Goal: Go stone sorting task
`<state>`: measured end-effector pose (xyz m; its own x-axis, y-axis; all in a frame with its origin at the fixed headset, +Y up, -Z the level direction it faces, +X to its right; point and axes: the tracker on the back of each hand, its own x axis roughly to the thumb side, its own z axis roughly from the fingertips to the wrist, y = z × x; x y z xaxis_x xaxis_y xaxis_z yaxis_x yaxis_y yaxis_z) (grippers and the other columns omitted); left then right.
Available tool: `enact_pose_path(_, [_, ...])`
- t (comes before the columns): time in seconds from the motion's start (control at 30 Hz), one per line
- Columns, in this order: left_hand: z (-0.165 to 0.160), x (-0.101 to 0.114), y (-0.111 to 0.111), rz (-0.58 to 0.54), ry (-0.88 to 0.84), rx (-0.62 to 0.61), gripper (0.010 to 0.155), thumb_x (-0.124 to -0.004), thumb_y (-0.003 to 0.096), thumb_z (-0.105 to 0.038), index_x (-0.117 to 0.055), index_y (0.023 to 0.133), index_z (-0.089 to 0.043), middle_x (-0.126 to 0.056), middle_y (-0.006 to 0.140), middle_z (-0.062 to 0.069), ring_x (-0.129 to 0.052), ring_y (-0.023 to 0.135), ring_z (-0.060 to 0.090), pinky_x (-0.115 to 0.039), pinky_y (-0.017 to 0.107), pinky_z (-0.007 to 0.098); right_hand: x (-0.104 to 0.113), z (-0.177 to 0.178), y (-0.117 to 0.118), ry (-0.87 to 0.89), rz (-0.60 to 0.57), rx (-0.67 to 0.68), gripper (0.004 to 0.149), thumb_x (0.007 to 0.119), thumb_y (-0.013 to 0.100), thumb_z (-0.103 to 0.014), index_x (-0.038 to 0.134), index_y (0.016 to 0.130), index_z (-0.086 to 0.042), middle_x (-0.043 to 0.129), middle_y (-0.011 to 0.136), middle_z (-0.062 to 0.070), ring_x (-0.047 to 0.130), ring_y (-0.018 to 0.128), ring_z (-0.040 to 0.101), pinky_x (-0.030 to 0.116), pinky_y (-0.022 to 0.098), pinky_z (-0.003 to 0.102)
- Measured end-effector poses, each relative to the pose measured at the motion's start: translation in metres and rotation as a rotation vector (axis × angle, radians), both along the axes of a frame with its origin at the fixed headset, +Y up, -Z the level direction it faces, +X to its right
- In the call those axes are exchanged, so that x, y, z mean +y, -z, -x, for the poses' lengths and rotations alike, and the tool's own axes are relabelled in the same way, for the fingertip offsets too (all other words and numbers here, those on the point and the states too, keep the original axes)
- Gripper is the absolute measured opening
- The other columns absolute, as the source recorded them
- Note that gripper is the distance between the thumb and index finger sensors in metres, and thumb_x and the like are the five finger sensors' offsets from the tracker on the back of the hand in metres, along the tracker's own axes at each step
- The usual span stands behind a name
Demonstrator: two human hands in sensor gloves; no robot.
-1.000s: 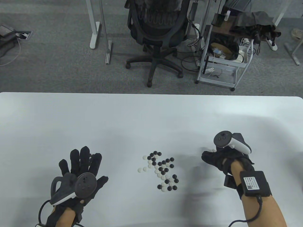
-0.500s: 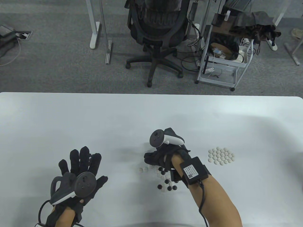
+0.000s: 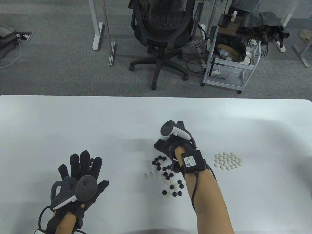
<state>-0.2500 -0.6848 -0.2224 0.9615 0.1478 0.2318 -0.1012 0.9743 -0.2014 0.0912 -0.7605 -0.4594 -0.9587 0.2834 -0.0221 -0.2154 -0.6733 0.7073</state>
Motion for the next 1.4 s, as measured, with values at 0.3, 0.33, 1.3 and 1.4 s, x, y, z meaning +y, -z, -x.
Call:
enact_pose_path(0.3, [0.0,-0.002,0.003,-0.001,0.016,0.001,0.077,-0.048,0.0638,-0.052,-0.017,0.121,-0.01,0.01,0.115,0.038,0.009,0.095,0.064,-0.002,0.054,0.085,0.007,-0.147,-0.004,-0.053,0.071,-0.253,0.065,0.046,0.055,-0.052,0.051,0.112,-0.022,-0.01,0.106,0.025,-0.015,0.086,0.056,0.005,0.054,0.082])
enact_pose_path(0.33, [0.0,-0.002,0.003,0.001,0.02,0.001,0.077,-0.048,0.0637,-0.052,-0.017,0.121,-0.01,0.01,0.115,0.038,0.009,0.095,0.064,-0.002,0.054,0.085,0.008,-0.153,-0.005,-0.056,0.075,-0.259,0.065,0.046,0.055,-0.052,0.052,0.112,-0.022,-0.01,0.106,0.025,-0.015,0.086,0.056,0.005,0.054,0.082])
enact_pose_path(1.3, [-0.001,-0.005,0.004,0.012,0.024,-0.001,0.077,-0.048,0.0637,-0.052,-0.017,0.121,-0.01,0.009,0.115,0.038,0.009,0.095,0.064,-0.002,0.054,0.086,0.051,-0.067,-0.049,0.051,0.072,0.18,0.065,0.049,0.055,-0.051,0.062,0.11,-0.02,-0.005,0.108,0.024,-0.014,0.087,0.056,0.005,0.055,0.082])
enact_pose_path(1.4, [-0.001,-0.005,0.004,0.008,0.023,-0.003,0.077,-0.048,0.0637,-0.052,-0.017,0.121,-0.01,0.009,0.115,0.038,0.009,0.095,0.064,-0.002,0.054,0.085,0.046,-0.013,-0.069,0.094,0.081,0.379,0.063,0.05,0.056,-0.049,0.064,0.109,-0.019,-0.003,0.109,0.024,-0.012,0.088,0.055,0.006,0.056,0.082])
